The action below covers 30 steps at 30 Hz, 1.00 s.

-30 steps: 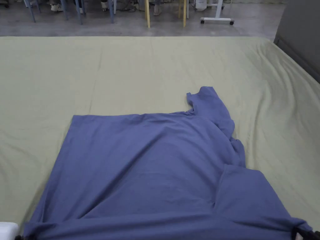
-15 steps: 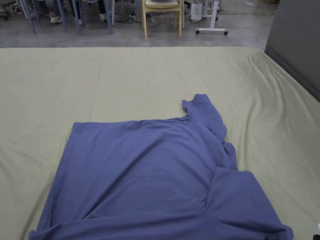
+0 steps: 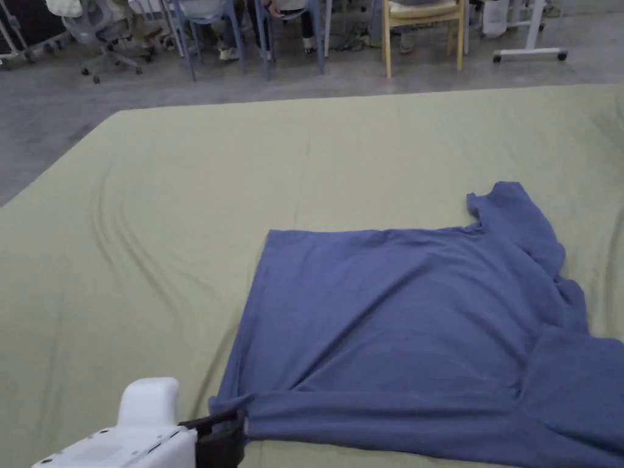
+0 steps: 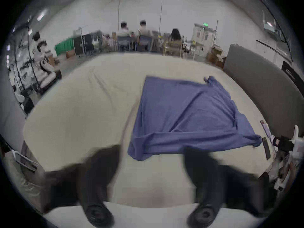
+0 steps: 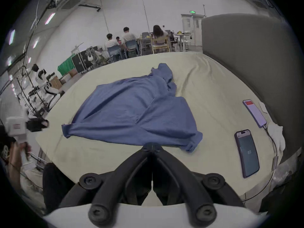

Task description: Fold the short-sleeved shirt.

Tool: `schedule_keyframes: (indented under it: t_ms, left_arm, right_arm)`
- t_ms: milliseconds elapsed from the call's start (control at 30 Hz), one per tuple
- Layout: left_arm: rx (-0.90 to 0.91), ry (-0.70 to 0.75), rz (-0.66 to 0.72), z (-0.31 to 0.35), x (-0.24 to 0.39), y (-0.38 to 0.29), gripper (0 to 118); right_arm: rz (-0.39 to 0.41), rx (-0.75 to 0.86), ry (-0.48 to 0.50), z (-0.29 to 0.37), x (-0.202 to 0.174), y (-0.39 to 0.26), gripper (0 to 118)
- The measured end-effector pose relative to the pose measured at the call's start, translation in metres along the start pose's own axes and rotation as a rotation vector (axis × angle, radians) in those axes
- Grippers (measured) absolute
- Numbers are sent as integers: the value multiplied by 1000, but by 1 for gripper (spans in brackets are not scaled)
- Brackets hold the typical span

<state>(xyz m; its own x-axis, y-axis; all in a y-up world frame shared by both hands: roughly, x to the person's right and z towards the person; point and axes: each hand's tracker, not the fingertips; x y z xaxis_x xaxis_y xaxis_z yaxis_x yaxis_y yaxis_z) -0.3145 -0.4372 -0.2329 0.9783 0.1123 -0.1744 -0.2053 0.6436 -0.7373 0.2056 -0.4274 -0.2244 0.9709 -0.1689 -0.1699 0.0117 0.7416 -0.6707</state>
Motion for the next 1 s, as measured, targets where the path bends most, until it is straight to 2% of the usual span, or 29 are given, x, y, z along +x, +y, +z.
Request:
schedule_keyframes:
  t_ms: [167,200,233,267,333,367,500,533,567,600,633,700,767,800,833,867,900,933,967,1000]
  left_arm:
    - [-164,39,-44,-98,-7,7,97]
    - [-170,45,-77,-107,-7,4,90]
    - [-165,34,-84,-114,-8,2,60]
    - [-166,6,-73,-115,-11,0,1]
    - [-132,-53,52,-122,-20,-6,1]
    - [-97,-25,69,-114,-19,-3,1]
    - [-31,-6,-23,-79,1,3,1]
    - [-20,-12,-13,-72,2,4,1]
    - [-6,-16,-6,-71,1,1,1]
    - [6,-20,2,-69,2,2,1]
    - [6,-18,2,-69,3,2,1]
    - [-10,-12,-5,-72,6,3,1]
    - [-34,-4,-5,-78,6,2,1]
    - [-38,-2,-6,-79,5,0,1]
    - [-43,2,-8,-82,4,-1,1]
    - [-48,3,-6,-82,4,-1,1]
    - [-54,3,-3,-82,4,-1,1]
    - [-53,-3,3,-81,5,-2,1]
    - [-52,0,4,-82,3,-3,1]
    - [-47,12,0,-81,5,-1,1]
  right_arm:
    - [4,-19,-9,-4,1,0,2]
    - [1,-29,-13,-6,2,0,2]
    - [-2,-40,-19,-8,4,-2,2]
    - [-4,-51,-30,-11,6,-5,2]
    - [1,-73,-49,-16,8,-8,2]
    - [2,-83,-52,-18,10,-9,2]
    - [6,-144,-65,-41,14,-5,4]
    - [15,-142,-108,-49,14,-3,24]
    - [28,-163,-133,-65,19,-2,92]
    - [34,-216,-136,-85,24,-3,118]
    - [30,-172,-148,-93,26,-2,118]
    - [-36,-255,-148,-122,39,6,118]
    - [-51,-278,-150,-144,46,9,118]
    - [-56,-302,-158,-157,67,-8,117]
    - [-51,-291,-154,-161,70,-9,102]
    - [-57,-278,-128,-159,72,-8,35]
    - [-93,-258,-161,-155,67,-7,10]
    - [-142,-185,-125,-148,62,-7,10]
    - [-140,-178,-87,-144,60,-6,9]
    - [-110,-187,-90,-142,55,-3,9]
